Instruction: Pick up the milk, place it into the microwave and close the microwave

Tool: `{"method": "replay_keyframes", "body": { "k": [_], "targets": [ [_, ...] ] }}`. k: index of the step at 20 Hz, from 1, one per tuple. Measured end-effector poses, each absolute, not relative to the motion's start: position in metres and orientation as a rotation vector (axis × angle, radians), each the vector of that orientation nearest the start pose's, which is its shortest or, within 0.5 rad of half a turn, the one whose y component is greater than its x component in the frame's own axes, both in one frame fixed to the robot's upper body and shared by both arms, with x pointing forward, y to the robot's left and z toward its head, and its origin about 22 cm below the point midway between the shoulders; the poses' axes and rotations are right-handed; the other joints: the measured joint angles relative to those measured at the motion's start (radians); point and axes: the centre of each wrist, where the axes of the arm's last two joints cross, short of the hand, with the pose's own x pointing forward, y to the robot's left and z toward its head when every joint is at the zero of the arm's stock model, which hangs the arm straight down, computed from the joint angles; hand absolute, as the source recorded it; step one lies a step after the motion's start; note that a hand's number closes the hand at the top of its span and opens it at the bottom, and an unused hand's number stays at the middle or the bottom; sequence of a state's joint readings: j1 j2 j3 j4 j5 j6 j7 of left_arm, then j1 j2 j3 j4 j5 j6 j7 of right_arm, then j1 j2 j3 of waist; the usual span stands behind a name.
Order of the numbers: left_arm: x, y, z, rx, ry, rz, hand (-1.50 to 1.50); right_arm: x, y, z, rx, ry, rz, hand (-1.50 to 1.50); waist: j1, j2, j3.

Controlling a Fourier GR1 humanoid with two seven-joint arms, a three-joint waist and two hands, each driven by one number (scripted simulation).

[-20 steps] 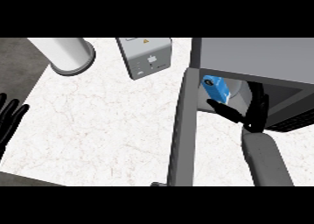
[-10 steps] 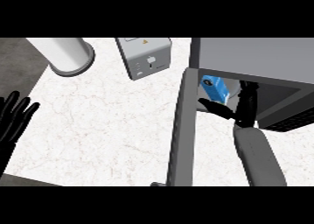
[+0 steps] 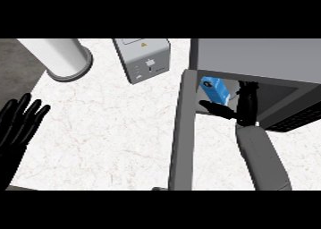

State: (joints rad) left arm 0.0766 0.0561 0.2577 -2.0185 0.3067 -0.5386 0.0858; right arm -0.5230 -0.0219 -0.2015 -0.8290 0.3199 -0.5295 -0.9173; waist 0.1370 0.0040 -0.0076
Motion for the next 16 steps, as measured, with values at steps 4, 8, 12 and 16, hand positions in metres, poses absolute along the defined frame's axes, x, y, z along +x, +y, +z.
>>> {"method": "replay_keyframes", "body": {
  "k": [4, 8, 12, 16],
  "targets": [
    [0.198, 0.292, 0.095, -0.300, -1.920, -0.226, -1.50, 0.354, -0.212, -0.035, -0.647, -2.240, 0.225, -1.50, -0.016, -0.010, 0.000],
    [0.198, 0.287, 0.093, -0.303, -1.916, -0.228, -1.50, 0.353, -0.208, -0.038, -0.614, -2.229, 0.200, -1.50, -0.028, -0.015, -0.003],
    [0.199, 0.284, 0.093, -0.311, -1.908, -0.244, -1.50, 0.354, -0.205, -0.041, -0.566, -2.219, 0.192, -1.50, -0.042, -0.019, -0.004],
    [0.201, 0.280, 0.088, -0.335, -1.883, -0.257, -1.50, 0.354, -0.202, -0.044, -0.475, -2.213, 0.181, -1.50, -0.062, -0.022, -0.005]
  ]
}}
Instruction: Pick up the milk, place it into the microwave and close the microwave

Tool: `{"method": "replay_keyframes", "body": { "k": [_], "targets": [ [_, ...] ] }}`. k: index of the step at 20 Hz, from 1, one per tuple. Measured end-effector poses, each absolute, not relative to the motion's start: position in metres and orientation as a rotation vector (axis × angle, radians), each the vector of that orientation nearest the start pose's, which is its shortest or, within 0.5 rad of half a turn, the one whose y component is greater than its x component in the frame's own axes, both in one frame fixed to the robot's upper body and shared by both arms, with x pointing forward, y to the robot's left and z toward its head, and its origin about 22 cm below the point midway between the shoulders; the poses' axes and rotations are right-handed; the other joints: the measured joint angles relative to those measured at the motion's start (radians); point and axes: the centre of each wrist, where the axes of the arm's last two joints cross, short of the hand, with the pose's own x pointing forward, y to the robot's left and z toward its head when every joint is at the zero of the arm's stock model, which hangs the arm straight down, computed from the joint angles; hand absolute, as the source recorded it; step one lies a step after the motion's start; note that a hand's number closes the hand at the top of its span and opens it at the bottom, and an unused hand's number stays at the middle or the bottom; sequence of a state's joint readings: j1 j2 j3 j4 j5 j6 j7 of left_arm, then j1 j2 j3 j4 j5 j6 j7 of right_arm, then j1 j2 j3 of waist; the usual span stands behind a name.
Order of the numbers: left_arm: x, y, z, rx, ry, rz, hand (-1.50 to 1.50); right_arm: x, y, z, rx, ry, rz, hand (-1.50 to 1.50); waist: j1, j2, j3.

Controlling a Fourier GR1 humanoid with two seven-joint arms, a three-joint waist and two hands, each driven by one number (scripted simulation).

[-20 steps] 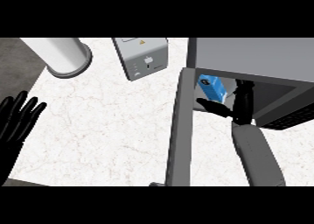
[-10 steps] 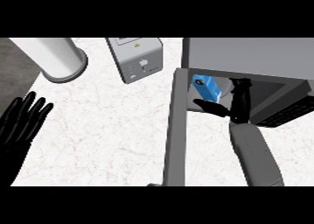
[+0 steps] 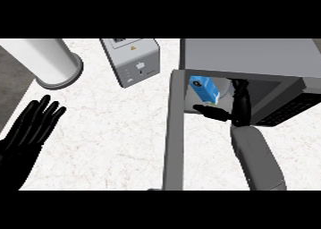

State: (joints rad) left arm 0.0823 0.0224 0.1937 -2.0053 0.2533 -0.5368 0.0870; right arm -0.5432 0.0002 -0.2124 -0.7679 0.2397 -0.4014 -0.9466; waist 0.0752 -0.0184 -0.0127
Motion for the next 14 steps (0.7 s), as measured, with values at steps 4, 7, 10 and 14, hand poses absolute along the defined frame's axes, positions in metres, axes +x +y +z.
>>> {"method": "replay_keyframes", "body": {
  "k": [4, 7, 10, 14],
  "targets": [
    [0.204, 0.275, 0.084, -0.364, -1.855, -0.285, -1.50, 0.354, -0.202, -0.046, -0.367, -2.208, 0.155, -1.50, -0.018, -0.005, -0.001],
    [0.208, 0.271, 0.081, -0.398, -1.841, -0.330, -1.50, 0.353, -0.201, -0.048, -0.292, -2.198, 0.131, -1.50, -0.032, -0.009, -0.004],
    [0.212, 0.265, 0.077, -0.433, -1.812, -0.391, 1.50, 0.350, -0.205, -0.059, -0.238, -2.062, 0.073, -1.50, -0.045, 0.006, 0.003],
    [0.221, 0.253, 0.066, -0.467, -1.773, -0.484, 1.50, 0.344, -0.213, -0.071, -0.194, -1.929, 0.027, -1.50, -0.063, 0.017, 0.009]
  ]
}}
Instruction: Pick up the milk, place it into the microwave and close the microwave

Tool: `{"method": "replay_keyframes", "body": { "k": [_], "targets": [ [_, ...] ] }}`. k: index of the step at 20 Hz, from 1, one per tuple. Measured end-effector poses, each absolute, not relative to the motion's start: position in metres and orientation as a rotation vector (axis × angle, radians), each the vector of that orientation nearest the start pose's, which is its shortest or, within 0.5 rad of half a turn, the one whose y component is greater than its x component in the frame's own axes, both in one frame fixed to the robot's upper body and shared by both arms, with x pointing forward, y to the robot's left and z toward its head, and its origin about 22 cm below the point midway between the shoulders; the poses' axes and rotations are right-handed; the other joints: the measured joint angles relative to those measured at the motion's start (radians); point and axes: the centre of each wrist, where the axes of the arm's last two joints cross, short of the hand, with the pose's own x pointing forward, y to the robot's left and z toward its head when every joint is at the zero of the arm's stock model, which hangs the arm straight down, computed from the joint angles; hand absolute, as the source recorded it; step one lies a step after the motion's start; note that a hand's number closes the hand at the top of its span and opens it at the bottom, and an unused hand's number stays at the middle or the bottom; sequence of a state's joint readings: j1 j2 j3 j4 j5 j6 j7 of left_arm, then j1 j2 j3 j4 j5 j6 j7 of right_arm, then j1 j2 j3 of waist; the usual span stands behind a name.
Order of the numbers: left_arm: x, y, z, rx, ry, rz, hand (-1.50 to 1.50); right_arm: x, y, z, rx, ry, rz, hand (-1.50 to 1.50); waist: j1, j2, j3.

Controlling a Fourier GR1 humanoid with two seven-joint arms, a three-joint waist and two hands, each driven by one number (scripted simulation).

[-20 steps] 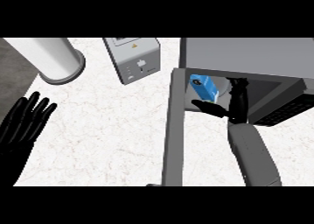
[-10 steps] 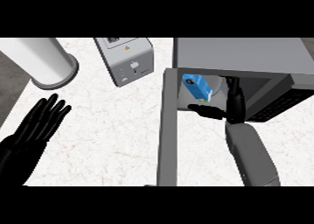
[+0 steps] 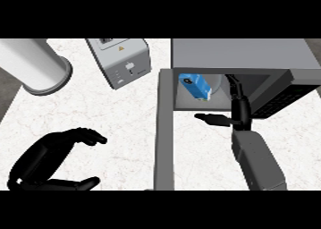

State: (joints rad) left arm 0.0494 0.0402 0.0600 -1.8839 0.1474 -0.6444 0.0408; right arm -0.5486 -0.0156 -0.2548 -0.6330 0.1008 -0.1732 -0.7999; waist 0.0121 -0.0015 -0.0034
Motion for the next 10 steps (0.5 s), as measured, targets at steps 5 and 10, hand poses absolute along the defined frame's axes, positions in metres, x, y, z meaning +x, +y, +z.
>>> {"method": "replay_keyframes", "body": {
  "k": [5, 10],
  "targets": [
    [0.229, 0.225, 0.053, -0.483, -1.742, -0.563, 1.50, 0.322, -0.222, -0.081, -0.158, -1.883, 0.021, -1.50, -0.015, -0.001, 0.002],
    [0.243, 0.203, 0.039, -0.454, -1.713, -0.636, 1.50, 0.293, -0.225, -0.078, -0.143, -1.869, 0.024, -1.50, -0.025, -0.002, 0.002]
  ]
}}
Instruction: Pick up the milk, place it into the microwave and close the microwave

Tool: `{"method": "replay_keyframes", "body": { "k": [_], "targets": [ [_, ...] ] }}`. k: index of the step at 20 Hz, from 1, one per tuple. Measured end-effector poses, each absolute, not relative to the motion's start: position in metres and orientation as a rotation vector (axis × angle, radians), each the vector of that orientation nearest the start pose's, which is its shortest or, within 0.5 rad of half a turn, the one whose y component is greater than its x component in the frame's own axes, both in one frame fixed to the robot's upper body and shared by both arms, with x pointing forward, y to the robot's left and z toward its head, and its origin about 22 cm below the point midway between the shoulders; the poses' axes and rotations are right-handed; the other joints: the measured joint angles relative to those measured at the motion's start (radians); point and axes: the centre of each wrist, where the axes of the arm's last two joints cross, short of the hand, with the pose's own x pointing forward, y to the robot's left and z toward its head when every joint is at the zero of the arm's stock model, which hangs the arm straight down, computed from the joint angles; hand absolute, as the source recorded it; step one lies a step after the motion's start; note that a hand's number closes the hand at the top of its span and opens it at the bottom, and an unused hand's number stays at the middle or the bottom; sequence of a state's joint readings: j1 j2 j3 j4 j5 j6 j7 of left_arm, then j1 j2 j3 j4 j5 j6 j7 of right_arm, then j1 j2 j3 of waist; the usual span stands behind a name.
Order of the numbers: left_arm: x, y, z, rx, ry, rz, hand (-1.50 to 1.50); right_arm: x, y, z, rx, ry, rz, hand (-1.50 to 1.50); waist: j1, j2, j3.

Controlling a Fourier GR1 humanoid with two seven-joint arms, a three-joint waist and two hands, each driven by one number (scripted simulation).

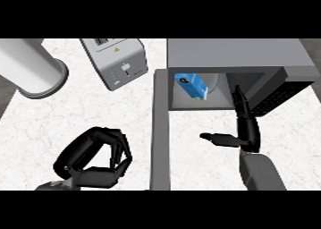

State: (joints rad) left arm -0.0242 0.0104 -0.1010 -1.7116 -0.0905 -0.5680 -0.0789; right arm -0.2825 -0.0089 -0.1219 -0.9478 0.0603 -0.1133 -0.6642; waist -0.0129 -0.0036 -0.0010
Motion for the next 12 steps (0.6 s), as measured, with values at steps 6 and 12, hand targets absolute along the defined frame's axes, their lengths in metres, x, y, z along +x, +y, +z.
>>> {"method": "replay_keyframes", "body": {
  "k": [6, 12],
  "targets": [
    [0.251, 0.169, 0.017, -0.496, -1.623, -0.792, 1.50, 0.248, -0.237, -0.069, -0.133, -1.878, 0.034, -1.50, -0.012, -0.001, 0.000],
    [0.245, 0.134, -0.011, -0.572, -1.564, -0.850, 1.50, 0.201, -0.249, -0.046, -0.147, -1.903, 0.031, -1.50, -0.013, 0.000, 0.000]
  ]
}}
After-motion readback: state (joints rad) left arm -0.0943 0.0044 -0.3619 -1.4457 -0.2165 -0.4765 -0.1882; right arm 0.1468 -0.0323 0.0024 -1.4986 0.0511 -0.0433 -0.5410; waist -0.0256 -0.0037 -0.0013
